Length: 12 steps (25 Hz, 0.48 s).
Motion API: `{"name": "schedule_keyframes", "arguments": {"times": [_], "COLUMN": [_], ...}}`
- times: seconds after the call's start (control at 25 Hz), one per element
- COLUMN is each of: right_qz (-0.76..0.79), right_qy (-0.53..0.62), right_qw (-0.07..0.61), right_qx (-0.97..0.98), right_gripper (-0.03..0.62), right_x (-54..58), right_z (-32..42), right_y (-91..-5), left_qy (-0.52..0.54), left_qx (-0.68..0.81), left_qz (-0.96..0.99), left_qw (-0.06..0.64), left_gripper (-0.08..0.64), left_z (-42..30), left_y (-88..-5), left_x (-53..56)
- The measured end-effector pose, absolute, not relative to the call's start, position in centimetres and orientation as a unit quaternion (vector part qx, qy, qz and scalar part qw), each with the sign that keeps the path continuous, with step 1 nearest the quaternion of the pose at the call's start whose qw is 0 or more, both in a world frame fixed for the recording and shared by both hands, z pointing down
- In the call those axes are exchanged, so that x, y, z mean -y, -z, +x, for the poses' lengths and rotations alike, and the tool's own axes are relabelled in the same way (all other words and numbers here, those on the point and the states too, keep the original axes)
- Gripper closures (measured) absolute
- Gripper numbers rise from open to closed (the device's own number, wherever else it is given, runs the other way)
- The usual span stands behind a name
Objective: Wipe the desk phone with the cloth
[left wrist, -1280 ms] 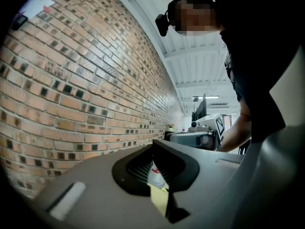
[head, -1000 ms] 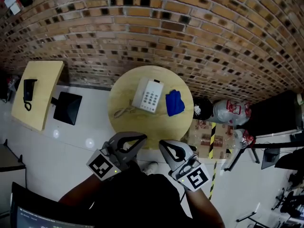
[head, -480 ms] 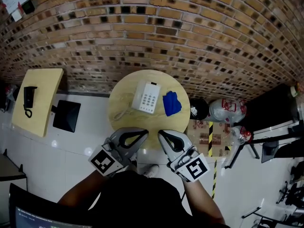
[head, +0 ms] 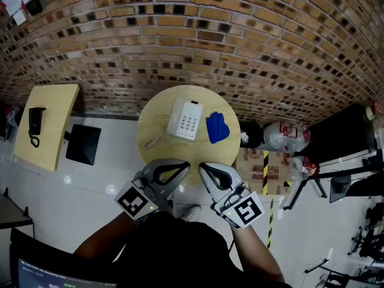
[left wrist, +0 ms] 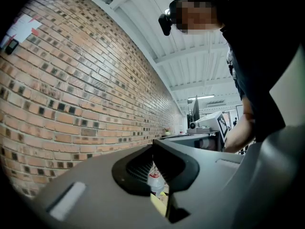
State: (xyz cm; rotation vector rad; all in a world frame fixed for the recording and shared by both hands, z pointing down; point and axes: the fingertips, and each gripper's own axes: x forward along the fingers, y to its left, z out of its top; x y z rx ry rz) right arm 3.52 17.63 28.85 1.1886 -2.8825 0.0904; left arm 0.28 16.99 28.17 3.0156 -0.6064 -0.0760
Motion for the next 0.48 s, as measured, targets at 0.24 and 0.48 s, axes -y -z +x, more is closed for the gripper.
{"name": "schedule_keyframes", "arguments": {"times": [0.24, 0.48], "right_qz": [0.378, 0.373], "right_qy": [-0.032, -0.033], "right_qw": [0.012, 0.010], "right_qx": [0.925, 0.927], "right_gripper": [0.591, 0.592], "right_x": [-17.79, -17.76], "right_z": [3.48, 3.41], "right_y": [-29.00, -29.24], "left_qy": [0.026, 0.026], "left_qx": [0.193, 0.196], "left_qz": [0.980, 0.980], "left_qw": [0.032, 0.037], "left_gripper": [0.557, 0.557], "left_z": [0.67, 0.90], "left_y": [-28.29, -28.75], "left_x": [-17.17, -17.10]}}
